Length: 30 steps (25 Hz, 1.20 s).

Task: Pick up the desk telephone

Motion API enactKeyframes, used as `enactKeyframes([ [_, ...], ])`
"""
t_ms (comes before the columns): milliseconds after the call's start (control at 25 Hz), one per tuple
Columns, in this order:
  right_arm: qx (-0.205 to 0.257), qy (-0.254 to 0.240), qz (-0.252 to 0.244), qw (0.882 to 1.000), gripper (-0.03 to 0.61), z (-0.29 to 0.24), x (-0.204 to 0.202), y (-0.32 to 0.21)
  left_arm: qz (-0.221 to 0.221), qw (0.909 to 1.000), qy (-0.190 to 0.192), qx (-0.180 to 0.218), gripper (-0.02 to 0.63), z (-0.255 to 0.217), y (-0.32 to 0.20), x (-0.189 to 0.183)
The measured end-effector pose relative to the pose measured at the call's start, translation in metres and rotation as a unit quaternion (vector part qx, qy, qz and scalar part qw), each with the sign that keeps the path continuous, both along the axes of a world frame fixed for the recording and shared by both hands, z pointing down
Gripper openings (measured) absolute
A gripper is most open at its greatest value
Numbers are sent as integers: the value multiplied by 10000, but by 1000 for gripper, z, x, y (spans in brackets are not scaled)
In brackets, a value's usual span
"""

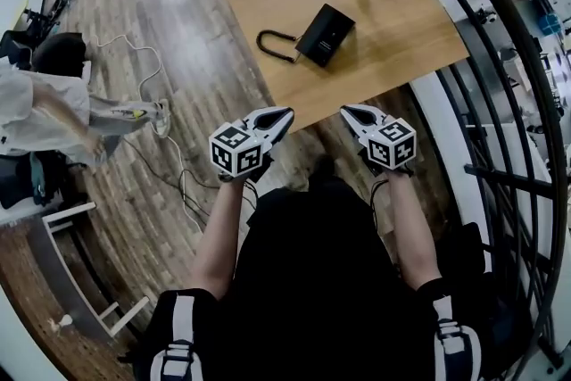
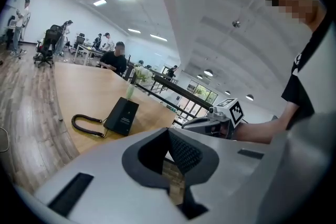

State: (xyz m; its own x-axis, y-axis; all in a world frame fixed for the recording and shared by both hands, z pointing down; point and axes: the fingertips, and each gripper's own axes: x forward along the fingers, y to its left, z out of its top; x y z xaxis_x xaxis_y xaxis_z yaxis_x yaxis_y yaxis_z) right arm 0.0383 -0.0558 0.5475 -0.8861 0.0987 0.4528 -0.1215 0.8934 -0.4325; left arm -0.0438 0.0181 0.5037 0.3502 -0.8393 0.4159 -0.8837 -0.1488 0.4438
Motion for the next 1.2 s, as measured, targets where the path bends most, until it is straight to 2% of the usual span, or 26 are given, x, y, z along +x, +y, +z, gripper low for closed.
enactKeyframes([
  [360,-46,-27,-82,10000,23,3,-15,-28,67,9999,-139,-53,21,0,-28,-6],
  [600,-57,73,44,9999,23,8,-31,-37,104,9998,148,-6,21,2,-44,-29],
  [800,-33,208,594,9980,23,18,-43,-62,591,9982,-33,-60,21,12,-65,-59],
  [960,-56,253,1214,9923,23,19,-62,-87,921,9957,35,-26,21,10,-91,-97],
  [1200,104,433,1669,9850,23,19,-102,-106,1551,9877,177,-50,21,14,-130,-134],
])
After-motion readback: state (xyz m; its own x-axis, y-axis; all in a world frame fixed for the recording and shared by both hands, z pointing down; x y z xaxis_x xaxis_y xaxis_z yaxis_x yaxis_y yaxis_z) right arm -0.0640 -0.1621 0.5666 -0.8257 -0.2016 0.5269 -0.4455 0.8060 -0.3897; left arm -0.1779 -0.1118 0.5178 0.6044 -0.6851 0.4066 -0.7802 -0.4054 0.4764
